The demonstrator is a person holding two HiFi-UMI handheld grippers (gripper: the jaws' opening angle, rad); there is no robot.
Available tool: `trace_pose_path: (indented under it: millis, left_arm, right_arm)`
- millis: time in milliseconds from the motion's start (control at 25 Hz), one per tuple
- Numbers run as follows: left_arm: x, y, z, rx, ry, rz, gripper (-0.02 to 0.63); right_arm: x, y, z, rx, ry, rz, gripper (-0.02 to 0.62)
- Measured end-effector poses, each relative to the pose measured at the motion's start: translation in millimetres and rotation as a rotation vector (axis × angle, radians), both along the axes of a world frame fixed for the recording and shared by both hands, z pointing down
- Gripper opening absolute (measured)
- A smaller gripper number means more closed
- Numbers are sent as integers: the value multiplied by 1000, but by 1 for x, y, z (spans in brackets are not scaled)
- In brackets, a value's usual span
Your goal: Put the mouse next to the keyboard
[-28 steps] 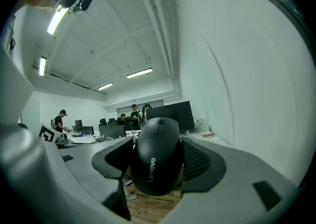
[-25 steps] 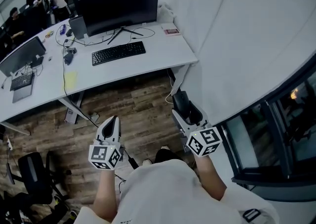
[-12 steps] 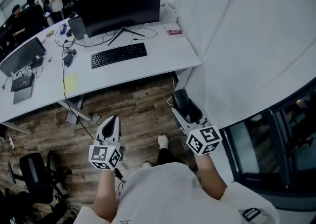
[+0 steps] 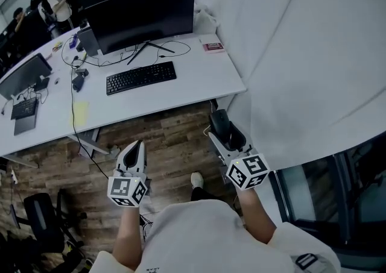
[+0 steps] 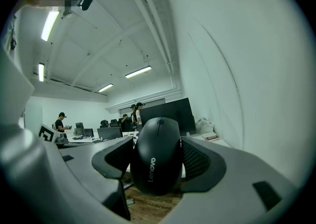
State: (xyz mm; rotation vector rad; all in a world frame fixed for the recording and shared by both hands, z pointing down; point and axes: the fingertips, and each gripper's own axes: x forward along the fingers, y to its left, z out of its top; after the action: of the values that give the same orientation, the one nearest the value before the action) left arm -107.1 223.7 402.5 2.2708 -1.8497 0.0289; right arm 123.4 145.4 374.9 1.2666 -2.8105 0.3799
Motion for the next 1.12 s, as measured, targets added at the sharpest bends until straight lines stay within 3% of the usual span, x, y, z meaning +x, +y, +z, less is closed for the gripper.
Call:
trace_pose_path:
  millis: [1120]
  left_arm:
    - [43, -138, 6, -17, -28, -71, 6]
  right_arm:
    - [18, -140, 21, -38, -11, -130, 311]
